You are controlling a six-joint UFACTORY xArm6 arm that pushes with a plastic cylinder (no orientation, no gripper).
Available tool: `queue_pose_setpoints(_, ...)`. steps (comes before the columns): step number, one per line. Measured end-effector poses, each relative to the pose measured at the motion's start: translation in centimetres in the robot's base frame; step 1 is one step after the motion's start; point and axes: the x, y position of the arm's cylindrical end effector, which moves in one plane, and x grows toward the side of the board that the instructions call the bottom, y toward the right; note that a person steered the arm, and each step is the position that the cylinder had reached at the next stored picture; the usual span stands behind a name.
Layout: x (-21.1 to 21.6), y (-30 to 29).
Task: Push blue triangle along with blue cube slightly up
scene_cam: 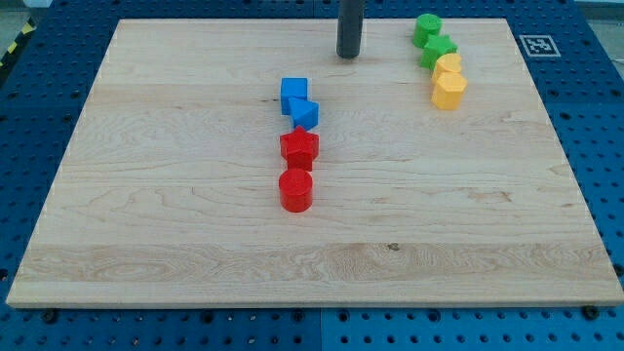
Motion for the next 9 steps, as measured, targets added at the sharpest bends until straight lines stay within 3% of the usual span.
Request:
queue_pose_setpoints(1,0.3,0.0)
queue_pose_setpoints(2,5.1,0.2)
queue_pose_setpoints(3,7.2,0.9)
queue_pose_setpoints(6,9.4,2.0)
queue_pose_setpoints(9,15.6,0.5)
